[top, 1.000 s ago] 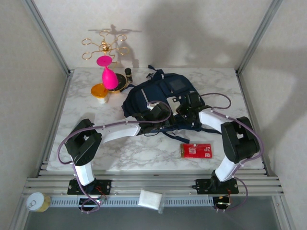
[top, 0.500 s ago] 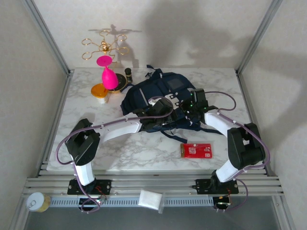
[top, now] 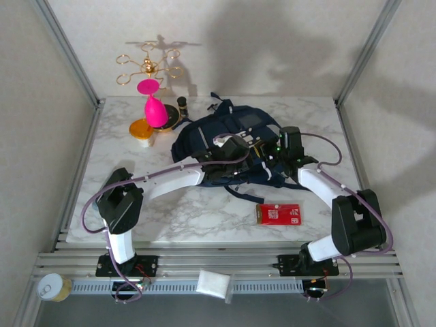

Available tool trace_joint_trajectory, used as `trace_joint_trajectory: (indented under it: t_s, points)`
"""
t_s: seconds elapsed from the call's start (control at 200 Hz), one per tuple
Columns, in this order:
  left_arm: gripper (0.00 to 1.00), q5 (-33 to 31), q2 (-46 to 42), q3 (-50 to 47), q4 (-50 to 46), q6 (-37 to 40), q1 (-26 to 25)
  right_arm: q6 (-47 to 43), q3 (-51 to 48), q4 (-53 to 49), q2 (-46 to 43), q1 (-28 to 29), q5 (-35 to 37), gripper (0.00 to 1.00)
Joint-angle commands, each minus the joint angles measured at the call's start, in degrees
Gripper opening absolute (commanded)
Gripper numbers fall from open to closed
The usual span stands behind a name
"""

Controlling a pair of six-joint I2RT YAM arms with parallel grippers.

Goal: Pack the student bag
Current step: Unzip the student bag at the center of the table.

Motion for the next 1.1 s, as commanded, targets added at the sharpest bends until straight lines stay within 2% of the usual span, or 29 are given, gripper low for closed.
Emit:
trace_joint_trajectory:
  t_s: [0.0,0.075,0.175,0.37,0.456,0.551,0.791,0.901,1.096]
  points:
    - [0.55,-0.4,-2.1,-1.7,1.6,-8.4,-1.6,2.6,-0.5,11.7,-4.5,0.1,-3.0,0.0]
    - [0.55,2.2,-1.8,-4.3,7.0,-13.9,-1.6,3.3,-2.0,13.8,-5.1,0.4,-3.6,0.0]
    - [0.53,2.2,-1.3,-5.7,12.0,-20.2,-1.7,4.6,-3.7,16.0,-5.2,0.4,-5.1,0.0]
    - [0.52,-2.7,-0.3,-4.9,10.7,-25.7,-1.8,5.6,-5.1,16.3,-6.6,0.4,-5.4,0.0]
    - [0.49,-5.4,1.6,-1.7,5.0,-24.4,-2.0,5.7,-5.2,15.7,-6.3,0.4,-5.2,0.0]
    - [0.47,-12.4,2.7,2.0,-3.5,-22.7,-3.6,6.1,-5.8,16.7,-5.9,0.4,-5.3,0.0]
    - [0.45,-10.4,4.9,2.9,-4.5,-21.1,-3.8,6.5,-5.4,17.5,-4.7,0.3,-6.2,0.0]
    - [0.45,-14.1,5.8,4.6,-8.5,-20.0,-4.7,6.4,-5.2,17.2,-4.4,0.4,-5.9,0.0]
    - [0.38,-13.6,9.3,7.0,-9.3,-16.5,-4.0,6.8,-5.5,17.9,-4.0,0.3,-5.9,0.0]
